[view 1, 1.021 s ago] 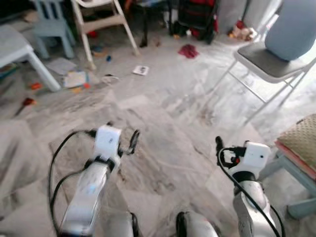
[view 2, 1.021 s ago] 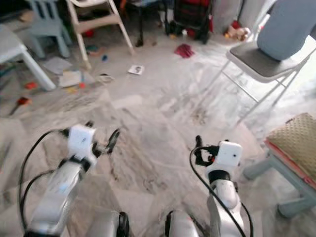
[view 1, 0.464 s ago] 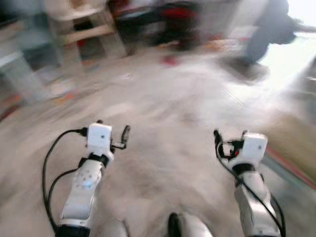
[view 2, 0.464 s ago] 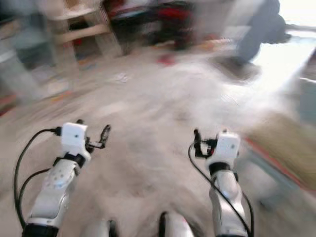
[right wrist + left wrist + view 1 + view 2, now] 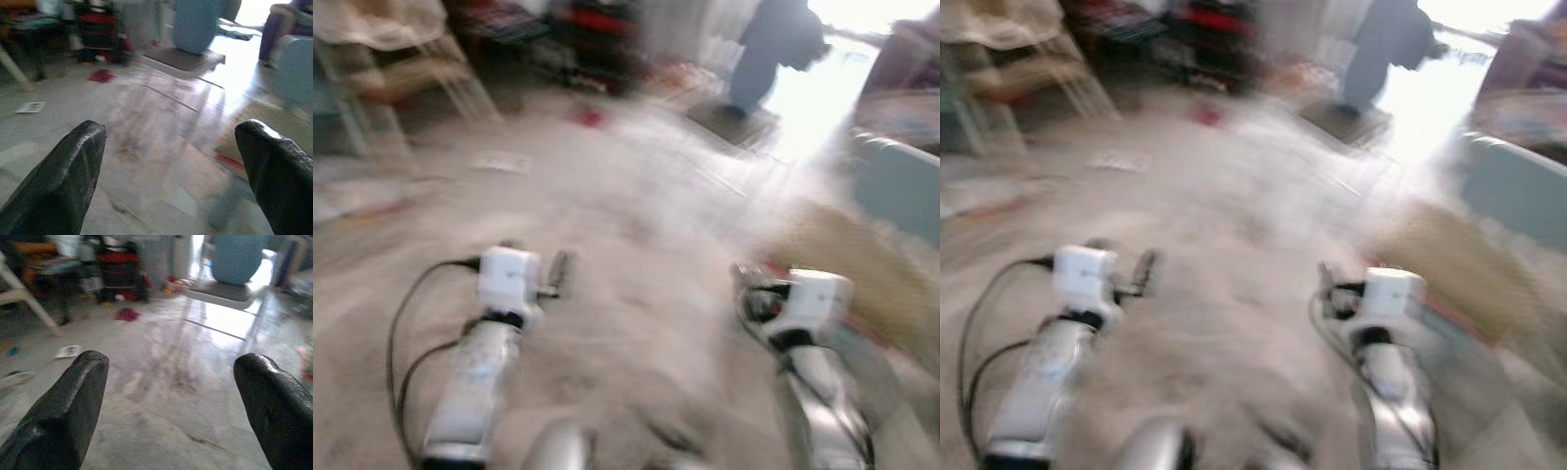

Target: Move the pillow to the sofa

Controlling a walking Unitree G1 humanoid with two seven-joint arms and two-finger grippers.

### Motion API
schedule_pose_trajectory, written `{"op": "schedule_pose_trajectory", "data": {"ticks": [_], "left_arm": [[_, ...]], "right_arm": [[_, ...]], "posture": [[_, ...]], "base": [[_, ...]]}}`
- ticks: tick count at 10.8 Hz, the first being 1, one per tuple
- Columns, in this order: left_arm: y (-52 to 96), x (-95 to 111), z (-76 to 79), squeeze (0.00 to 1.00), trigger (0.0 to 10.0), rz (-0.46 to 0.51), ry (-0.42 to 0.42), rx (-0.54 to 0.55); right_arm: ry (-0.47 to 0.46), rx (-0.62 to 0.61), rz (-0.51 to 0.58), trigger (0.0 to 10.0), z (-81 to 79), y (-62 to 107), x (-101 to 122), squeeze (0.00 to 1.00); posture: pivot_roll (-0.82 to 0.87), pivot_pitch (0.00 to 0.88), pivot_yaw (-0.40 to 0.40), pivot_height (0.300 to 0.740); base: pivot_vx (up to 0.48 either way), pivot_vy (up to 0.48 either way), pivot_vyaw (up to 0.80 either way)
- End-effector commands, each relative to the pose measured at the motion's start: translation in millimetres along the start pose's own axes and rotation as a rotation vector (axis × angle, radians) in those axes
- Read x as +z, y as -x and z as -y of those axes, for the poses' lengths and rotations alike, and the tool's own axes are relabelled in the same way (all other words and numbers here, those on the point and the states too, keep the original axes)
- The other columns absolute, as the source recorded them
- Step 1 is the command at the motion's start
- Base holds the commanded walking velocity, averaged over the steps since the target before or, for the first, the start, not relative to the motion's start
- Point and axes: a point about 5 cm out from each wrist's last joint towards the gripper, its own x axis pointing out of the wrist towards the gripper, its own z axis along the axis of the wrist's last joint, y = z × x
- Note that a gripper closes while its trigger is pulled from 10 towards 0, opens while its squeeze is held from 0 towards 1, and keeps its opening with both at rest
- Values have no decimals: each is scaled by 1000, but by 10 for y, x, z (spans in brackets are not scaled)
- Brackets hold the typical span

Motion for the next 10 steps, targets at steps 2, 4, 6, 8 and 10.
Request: {"op": "schedule_pose_trajectory", "data": {"ticks": [2, 4, 6, 8, 10], "left_arm": [[-11, 44, 99, 0, 10000, 9, 19, -35], [27, 50, 115, 0, 10000, 3, 30, -48], [80, 24, 125, 0, 10000, -14, 37, -54], [90, 41, 129, 0, 10000, -18, 42, -60], [80, 50, 89, 0, 10000, -34, 36, -39]], "right_arm": [[17, -36, -4, 10000, 120, 48, 17, 0], [16, -40, -7, 10000, 126, 79, 28, 0], [13, -43, -20, 10000, 129, 119, -3, 0], [10, -42, -24, 10000, 125, 131, 3, 0], [20, -40, -16, 10000, 128, 113, 32, 0]], "posture": [[-23, 130, -47, 740], [-26, 153, -49, 740], [-25, 157, -46, 740], [-24, 163, -45, 740], [-25, 173, -43, 740]], "base": [[285, 0, -800], [306, 0, -800], [326, 0, -800], [343, 0, -800], [364, 159, 0]]}}
